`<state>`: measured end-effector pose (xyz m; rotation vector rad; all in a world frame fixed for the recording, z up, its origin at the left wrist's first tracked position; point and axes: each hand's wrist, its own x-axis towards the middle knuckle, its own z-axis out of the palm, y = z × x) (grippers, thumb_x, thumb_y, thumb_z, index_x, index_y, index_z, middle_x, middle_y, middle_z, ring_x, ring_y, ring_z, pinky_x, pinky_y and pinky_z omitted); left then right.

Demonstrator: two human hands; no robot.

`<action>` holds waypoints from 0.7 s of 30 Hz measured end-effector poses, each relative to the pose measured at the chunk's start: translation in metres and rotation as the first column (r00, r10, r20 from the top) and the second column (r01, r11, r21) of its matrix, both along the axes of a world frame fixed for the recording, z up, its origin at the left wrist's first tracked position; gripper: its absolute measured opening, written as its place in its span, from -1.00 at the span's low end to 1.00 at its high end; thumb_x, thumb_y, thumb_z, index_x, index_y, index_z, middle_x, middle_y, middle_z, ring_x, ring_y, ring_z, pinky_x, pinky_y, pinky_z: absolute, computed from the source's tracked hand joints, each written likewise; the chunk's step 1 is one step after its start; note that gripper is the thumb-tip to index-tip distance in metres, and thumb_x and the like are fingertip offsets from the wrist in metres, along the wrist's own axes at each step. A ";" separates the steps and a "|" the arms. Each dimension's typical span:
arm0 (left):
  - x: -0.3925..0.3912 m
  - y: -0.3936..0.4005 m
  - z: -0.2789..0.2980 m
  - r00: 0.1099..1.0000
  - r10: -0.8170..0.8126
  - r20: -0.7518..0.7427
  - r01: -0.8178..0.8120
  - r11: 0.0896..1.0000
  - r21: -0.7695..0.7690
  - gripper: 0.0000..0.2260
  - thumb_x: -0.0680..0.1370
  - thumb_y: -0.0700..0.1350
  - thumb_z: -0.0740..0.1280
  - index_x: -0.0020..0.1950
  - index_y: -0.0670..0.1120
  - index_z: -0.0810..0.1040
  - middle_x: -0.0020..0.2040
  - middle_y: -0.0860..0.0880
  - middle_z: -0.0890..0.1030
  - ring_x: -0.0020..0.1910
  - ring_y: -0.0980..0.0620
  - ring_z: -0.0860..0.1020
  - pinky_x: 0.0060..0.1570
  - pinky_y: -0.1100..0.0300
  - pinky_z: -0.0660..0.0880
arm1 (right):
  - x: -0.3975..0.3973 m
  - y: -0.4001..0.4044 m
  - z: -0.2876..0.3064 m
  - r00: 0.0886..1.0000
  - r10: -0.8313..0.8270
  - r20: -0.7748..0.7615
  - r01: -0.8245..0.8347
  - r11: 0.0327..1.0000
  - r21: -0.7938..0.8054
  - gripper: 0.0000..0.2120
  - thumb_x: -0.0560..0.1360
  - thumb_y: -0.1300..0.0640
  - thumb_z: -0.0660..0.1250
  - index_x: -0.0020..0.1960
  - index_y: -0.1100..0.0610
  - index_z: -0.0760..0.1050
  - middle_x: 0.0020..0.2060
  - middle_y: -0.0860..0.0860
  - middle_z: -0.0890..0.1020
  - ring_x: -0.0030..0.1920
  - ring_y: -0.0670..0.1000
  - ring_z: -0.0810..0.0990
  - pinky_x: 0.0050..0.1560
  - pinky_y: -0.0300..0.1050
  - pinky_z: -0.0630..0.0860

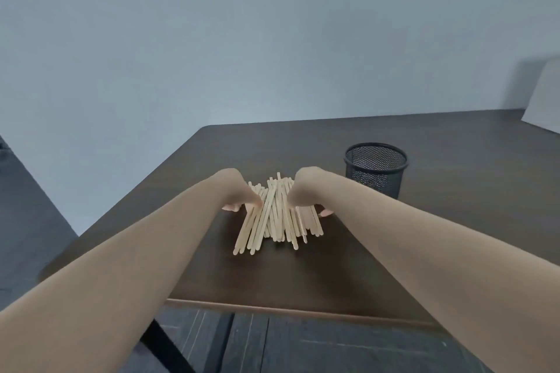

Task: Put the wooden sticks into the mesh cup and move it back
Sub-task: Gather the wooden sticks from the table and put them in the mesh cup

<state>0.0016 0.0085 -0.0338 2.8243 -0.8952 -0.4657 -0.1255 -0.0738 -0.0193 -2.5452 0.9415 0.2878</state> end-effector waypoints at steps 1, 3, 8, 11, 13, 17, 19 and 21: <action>-0.002 0.001 0.000 1.000 -0.002 0.004 0.002 1.000 -0.014 -0.71 0.38 -0.02 0.41 -0.39 -0.15 0.40 -0.48 -0.05 0.41 -0.49 -0.02 0.35 -0.44 0.26 0.28 | 0.003 0.001 0.001 1.000 -0.009 -0.022 0.008 1.000 -0.017 -0.58 0.60 0.21 0.14 0.44 0.24 0.28 0.37 0.15 0.40 0.31 0.17 0.46 0.30 0.01 0.47; -0.005 0.002 -0.001 1.000 -0.006 0.028 0.007 1.000 -0.030 -0.71 0.42 -0.04 0.36 -0.40 -0.15 0.38 -0.48 -0.04 0.41 -0.49 0.01 0.35 -0.44 0.25 0.29 | 0.010 0.003 0.001 0.996 -0.043 -0.079 0.041 0.999 -0.033 -0.55 0.59 0.20 0.15 0.46 0.23 0.24 0.36 0.15 0.39 0.19 0.16 0.50 0.27 0.02 0.49; 0.001 0.001 -0.006 0.998 -0.030 0.056 0.032 0.999 -0.031 -0.69 0.43 -0.05 0.30 -0.44 -0.14 0.31 -0.48 -0.02 0.39 -0.49 0.02 0.34 -0.39 0.25 0.32 | 0.031 -0.006 -0.013 0.987 -0.098 -0.128 0.087 0.992 -0.089 -0.61 0.56 0.24 0.09 0.38 0.23 0.32 0.03 0.10 0.41 -0.06 0.13 0.49 0.04 -0.08 0.53; 0.004 0.001 -0.007 0.998 -0.038 0.053 0.040 0.998 -0.040 -0.69 0.43 -0.08 0.28 -0.45 -0.12 0.26 -0.49 -0.01 0.33 -0.50 0.02 0.29 -0.43 0.26 0.26 | 0.038 -0.010 -0.019 0.984 -0.085 -0.155 0.058 0.984 -0.169 -0.64 0.53 0.24 0.08 0.28 0.22 0.42 -0.03 0.08 0.46 -0.09 0.10 0.48 -0.09 -0.10 0.44; 0.006 0.003 -0.006 0.999 -0.033 0.035 0.034 0.999 -0.027 -0.69 0.43 -0.07 0.28 -0.44 -0.12 0.25 -0.50 -0.01 0.31 -0.51 0.02 0.27 -0.43 0.26 0.25 | 0.040 -0.012 -0.020 0.982 -0.087 -0.170 0.051 0.978 -0.203 -0.64 0.53 0.26 0.09 0.28 0.22 0.44 0.04 0.10 0.50 -0.07 0.10 0.47 -0.08 -0.10 0.43; 0.009 0.005 -0.003 0.999 -0.037 0.021 0.037 0.999 -0.004 -0.68 0.43 -0.04 0.32 -0.43 -0.13 0.32 -0.50 -0.02 0.35 -0.52 0.02 0.30 -0.44 0.27 0.27 | 0.042 -0.017 -0.024 0.981 -0.108 -0.160 0.072 0.973 -0.219 -0.62 0.54 0.23 0.12 0.33 0.22 0.42 0.28 0.10 0.50 0.17 0.13 0.53 0.03 -0.08 0.45; 0.008 0.003 -0.003 0.998 -0.046 0.045 0.045 0.999 0.018 -0.69 0.44 -0.05 0.31 -0.44 -0.14 0.33 -0.49 -0.03 0.37 -0.51 0.02 0.32 -0.44 0.26 0.28 | 0.041 -0.017 -0.024 0.982 -0.113 -0.150 0.079 0.973 -0.217 -0.59 0.54 0.23 0.11 0.37 0.22 0.39 0.33 0.09 0.47 0.26 0.13 0.52 0.10 -0.08 0.46; 0.008 0.002 -0.005 0.996 -0.047 0.070 0.045 0.999 0.030 -0.71 0.44 -0.08 0.30 -0.43 -0.13 0.31 -0.47 -0.03 0.36 -0.50 0.02 0.32 -0.44 0.26 0.28 | 0.040 -0.015 -0.026 0.983 -0.116 -0.143 0.083 0.972 -0.218 -0.59 0.54 0.26 0.09 0.37 0.23 0.39 0.34 0.09 0.47 0.26 0.13 0.52 0.05 -0.09 0.44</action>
